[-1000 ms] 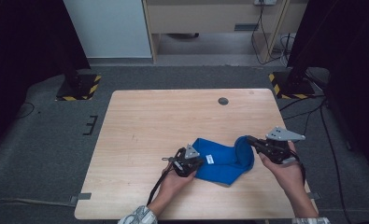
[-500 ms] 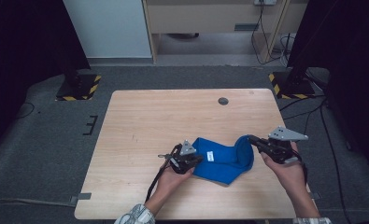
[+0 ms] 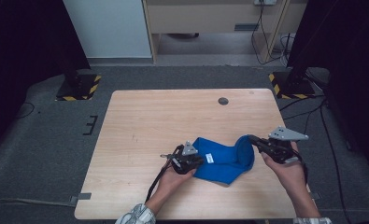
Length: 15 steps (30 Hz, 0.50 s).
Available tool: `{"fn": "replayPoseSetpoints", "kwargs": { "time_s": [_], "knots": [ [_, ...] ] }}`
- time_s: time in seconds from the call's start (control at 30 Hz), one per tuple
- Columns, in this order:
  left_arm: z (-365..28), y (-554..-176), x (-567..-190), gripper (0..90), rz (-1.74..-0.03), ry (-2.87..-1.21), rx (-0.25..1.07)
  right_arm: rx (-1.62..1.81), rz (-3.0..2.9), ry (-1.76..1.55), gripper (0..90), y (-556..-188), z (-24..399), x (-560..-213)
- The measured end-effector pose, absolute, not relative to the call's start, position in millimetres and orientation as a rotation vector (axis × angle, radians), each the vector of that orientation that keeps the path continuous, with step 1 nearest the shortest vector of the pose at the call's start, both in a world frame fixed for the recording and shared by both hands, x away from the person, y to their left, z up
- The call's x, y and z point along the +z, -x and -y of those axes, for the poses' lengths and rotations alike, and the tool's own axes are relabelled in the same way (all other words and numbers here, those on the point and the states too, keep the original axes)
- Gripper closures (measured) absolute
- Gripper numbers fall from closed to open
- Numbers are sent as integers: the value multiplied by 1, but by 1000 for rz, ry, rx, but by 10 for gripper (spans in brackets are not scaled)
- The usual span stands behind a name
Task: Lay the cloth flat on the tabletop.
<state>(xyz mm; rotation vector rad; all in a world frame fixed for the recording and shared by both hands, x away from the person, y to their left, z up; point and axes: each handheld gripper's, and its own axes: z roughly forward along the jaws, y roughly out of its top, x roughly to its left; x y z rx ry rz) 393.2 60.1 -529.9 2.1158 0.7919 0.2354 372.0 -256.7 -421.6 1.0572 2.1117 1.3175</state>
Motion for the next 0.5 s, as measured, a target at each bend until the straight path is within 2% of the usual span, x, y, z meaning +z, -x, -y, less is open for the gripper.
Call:
{"fn": "replayPoseSetpoints", "kwargs": {
  "time_s": [0.07,0.1,0.17,0.5],
  "knots": [
    [-60,-394,-530,801,-787,-2121,227,1314,-2117,-1051,892,-372,256,-422],
    [-60,-394,-530,863,-789,-2124,224,1316,-2117,-1051,892,-372,256,-422],
    [-61,-395,-530,885,-792,-2126,223,1315,-2118,-1053,892,-372,256,-422],
    [-66,-393,-513,888,-772,-2054,259,1314,-2113,-1057,891,-372,257,-422]
  ]
}}
